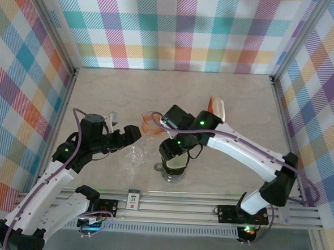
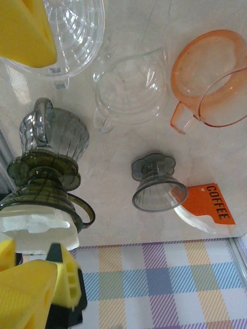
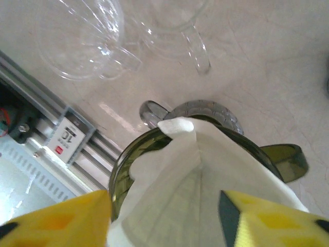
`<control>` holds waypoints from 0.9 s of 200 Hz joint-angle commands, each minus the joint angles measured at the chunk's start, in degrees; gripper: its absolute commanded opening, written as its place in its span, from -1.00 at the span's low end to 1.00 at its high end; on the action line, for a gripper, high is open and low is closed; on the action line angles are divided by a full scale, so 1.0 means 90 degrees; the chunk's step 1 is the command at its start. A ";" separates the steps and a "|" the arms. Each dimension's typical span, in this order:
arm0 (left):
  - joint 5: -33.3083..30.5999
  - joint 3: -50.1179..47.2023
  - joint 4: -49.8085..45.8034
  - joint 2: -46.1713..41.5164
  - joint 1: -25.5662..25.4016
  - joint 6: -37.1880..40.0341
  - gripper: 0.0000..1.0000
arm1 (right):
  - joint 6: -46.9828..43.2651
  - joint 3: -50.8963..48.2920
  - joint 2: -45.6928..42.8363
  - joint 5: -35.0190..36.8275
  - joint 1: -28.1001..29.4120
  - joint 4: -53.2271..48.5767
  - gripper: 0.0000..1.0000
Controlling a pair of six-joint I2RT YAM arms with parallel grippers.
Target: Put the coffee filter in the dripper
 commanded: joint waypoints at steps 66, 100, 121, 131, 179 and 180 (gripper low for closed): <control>-0.0561 0.0519 0.0772 0.0880 -0.1786 0.0043 0.47 | 0.0559 -0.1250 -0.1442 0.0730 -0.0572 0.0266 0.37; -0.0652 0.0530 0.1095 0.1456 -0.2408 0.0173 0.41 | 0.0654 -0.1671 -0.1610 0.0767 -0.0688 0.0363 0.42; -0.0609 0.0610 0.1123 0.1809 -0.2623 0.0271 0.49 | 0.0671 -0.1822 -0.1665 0.0791 -0.0747 0.0373 0.45; -0.0710 0.0679 0.0954 0.1936 -0.2672 0.0332 0.48 | 0.0668 -0.1899 -0.1691 0.0800 -0.0786 0.0409 0.47; -0.1161 0.0702 0.0332 0.2034 -0.2683 0.0436 0.15 | 0.0767 -0.2263 -0.1701 0.0761 -0.0872 0.0547 0.48; -0.1171 0.0694 0.0330 0.2037 -0.2675 0.0436 0.14 | 0.0772 -0.2262 -0.1700 0.0761 -0.0872 0.0554 0.48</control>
